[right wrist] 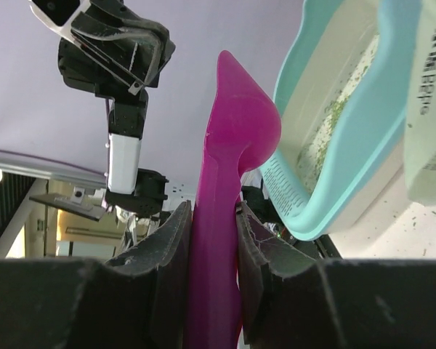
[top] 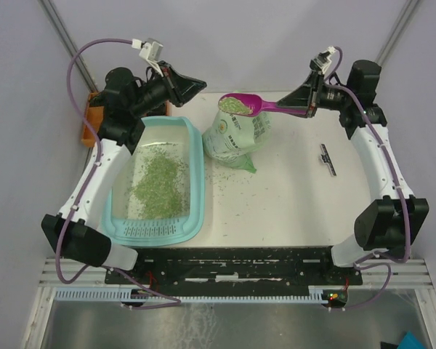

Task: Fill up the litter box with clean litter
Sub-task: Pour the cat litter into the litter box.

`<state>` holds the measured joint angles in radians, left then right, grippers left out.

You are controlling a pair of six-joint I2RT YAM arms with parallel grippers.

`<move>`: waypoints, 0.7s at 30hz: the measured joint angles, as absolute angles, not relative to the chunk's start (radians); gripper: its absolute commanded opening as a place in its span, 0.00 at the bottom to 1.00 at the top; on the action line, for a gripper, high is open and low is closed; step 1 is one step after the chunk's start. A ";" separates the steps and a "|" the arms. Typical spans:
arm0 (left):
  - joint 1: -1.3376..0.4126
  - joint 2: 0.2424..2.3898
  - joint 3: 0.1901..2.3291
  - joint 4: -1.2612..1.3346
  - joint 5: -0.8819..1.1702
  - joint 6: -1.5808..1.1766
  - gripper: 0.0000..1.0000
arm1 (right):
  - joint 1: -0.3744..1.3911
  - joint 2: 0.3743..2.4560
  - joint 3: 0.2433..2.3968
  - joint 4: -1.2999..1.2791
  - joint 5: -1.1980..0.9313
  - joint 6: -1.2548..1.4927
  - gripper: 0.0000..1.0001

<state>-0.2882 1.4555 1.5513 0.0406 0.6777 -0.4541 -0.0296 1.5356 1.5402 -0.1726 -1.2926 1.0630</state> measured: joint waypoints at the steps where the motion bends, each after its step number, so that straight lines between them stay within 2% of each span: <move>1: -0.282 1.440 1.541 0.040 0.667 -0.454 0.18 | -0.006 1.543 1.547 -0.169 -1.286 1.066 0.02; 7: -0.237 1.318 1.445 0.041 0.561 -0.442 0.24 | 0.114 1.615 1.592 -0.161 -1.266 1.076 0.02; 13: -0.214 1.218 1.390 0.029 0.455 -0.402 0.24 | 0.289 1.712 1.683 -0.184 -1.247 1.058 0.02; 21: -0.214 1.112 1.336 -0.044 0.337 -0.359 0.26 | 0.516 1.823 1.885 -0.434 -1.218 0.820 0.02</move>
<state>-0.2138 1.1118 1.3361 -0.0441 0.3374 -0.3588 0.5163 1.8233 1.8854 -0.4339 -1.2182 0.8204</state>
